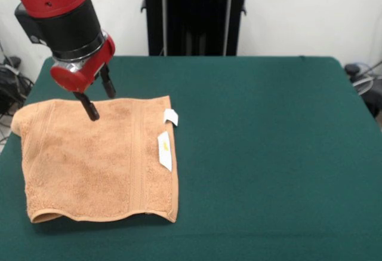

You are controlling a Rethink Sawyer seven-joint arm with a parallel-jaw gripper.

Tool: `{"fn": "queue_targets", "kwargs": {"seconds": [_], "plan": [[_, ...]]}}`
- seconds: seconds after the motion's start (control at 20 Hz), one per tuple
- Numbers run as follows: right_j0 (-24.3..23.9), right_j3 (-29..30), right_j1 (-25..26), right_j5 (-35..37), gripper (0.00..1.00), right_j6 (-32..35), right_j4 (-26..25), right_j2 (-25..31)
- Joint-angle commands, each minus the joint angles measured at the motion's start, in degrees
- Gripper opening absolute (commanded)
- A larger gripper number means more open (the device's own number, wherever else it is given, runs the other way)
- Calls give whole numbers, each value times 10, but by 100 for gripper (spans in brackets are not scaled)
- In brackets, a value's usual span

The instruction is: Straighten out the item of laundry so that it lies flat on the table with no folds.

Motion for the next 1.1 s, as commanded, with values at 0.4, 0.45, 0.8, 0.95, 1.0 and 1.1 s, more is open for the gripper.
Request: {"fn": "queue_targets", "kwargs": {"seconds": [0.4, 0.45, 0.8, 0.95, 1.0, 1.1], "plan": [[16, 79, -2, -109, 100, 181, 15, 35], [15, 82, 0, -116, 100, 182, 15, 36], [11, 88, 13, -149, 100, 178, 22, 47], [16, 85, 23, -153, 100, 182, 22, 39], [17, 84, 27, -158, 100, 183, 20, 37], [20, 82, 32, -161, 100, 188, 19, 31]]}}
